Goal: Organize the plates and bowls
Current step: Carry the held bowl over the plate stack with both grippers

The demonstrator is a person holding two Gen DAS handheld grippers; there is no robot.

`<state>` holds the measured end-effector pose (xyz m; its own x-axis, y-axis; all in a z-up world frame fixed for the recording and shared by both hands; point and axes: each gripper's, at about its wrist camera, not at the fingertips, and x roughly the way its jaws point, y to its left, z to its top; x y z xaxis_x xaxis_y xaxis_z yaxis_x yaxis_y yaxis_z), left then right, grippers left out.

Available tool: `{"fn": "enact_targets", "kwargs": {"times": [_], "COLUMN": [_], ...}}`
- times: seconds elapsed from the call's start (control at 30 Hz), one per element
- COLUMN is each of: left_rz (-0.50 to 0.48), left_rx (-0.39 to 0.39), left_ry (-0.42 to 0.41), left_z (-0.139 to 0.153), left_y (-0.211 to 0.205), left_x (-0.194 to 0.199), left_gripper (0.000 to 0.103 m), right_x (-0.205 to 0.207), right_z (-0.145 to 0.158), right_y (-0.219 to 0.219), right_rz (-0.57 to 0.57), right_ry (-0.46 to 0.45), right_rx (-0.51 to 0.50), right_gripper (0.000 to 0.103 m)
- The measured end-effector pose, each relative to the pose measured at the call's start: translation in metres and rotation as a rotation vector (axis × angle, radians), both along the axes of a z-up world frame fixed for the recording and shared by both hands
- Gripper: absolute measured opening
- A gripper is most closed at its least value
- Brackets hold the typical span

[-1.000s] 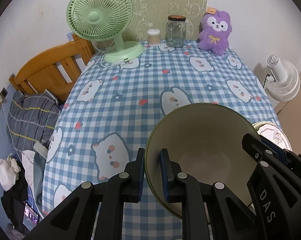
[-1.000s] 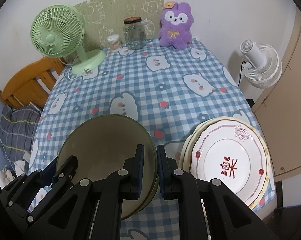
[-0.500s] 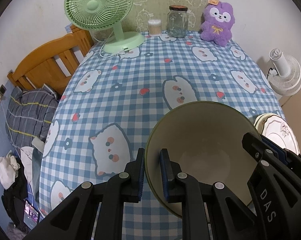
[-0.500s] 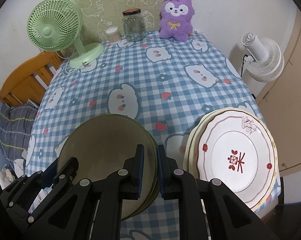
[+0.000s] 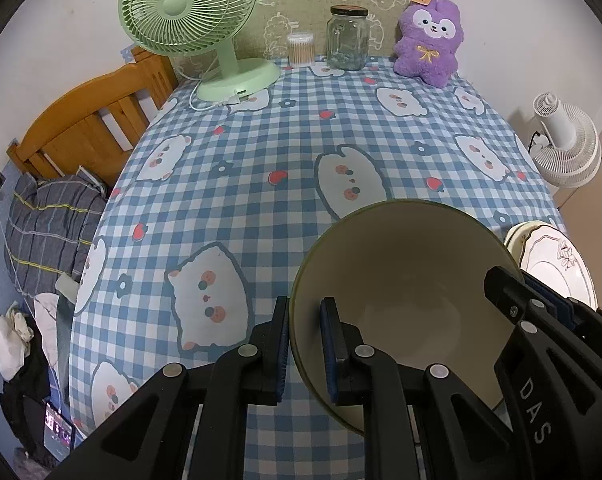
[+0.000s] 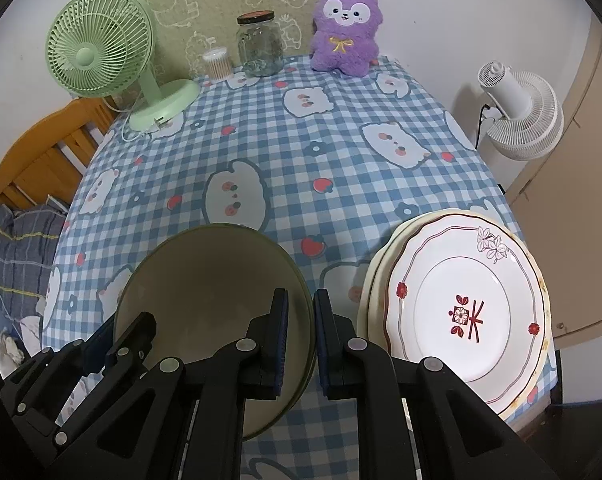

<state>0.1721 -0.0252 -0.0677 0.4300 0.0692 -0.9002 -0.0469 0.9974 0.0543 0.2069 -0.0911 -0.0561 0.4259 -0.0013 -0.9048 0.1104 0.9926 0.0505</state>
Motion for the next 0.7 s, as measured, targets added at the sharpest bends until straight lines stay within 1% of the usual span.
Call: {"fn": "enact_targets", "kwargs": {"times": [0.1,0.2,0.27,0.33,0.4,0.6,0.67,0.7], "left_rz": [-0.003,-0.005,-0.011,-0.026,-0.036,-0.044,-0.05,-0.054], "left_rx": [-0.003,-0.024,-0.021,-0.016,-0.031,-0.051,-0.055,-0.058], "left_ry": [0.005,0.025,0.01,-0.024,-0.044,-0.053,-0.048,-0.046], "left_z": [0.0,-0.001,0.004,0.013,0.021,0.033,0.034,0.034], "left_y": [0.001,0.001,0.0,-0.003,-0.005,-0.006,-0.005,-0.005], "left_x": [0.0,0.001,0.0,-0.002,-0.002,-0.001,-0.001,-0.001], "left_gripper": [0.012,0.017,0.022,0.025,0.031,0.039,0.047,0.056], "right_x": [0.001,0.0,-0.001,-0.003,-0.002,0.001,0.002,0.002], "right_z": [0.0,0.004,0.009,0.019,0.026,0.039,0.039,0.038], "right_y": [0.0,0.0,-0.001,-0.001,-0.001,0.001,0.001,0.001], "right_rz": [0.009,0.023,0.03,0.036,0.046,0.075,0.084,0.088], "right_ry": [0.019,0.027,0.013,-0.018,-0.025,-0.026,-0.021,-0.016], "right_rx": [-0.001,0.012,0.021,0.01,0.006,-0.011,-0.013,-0.016], "right_gripper": [0.016,0.016,0.016,0.016,0.016,0.016,0.018,0.023]}}
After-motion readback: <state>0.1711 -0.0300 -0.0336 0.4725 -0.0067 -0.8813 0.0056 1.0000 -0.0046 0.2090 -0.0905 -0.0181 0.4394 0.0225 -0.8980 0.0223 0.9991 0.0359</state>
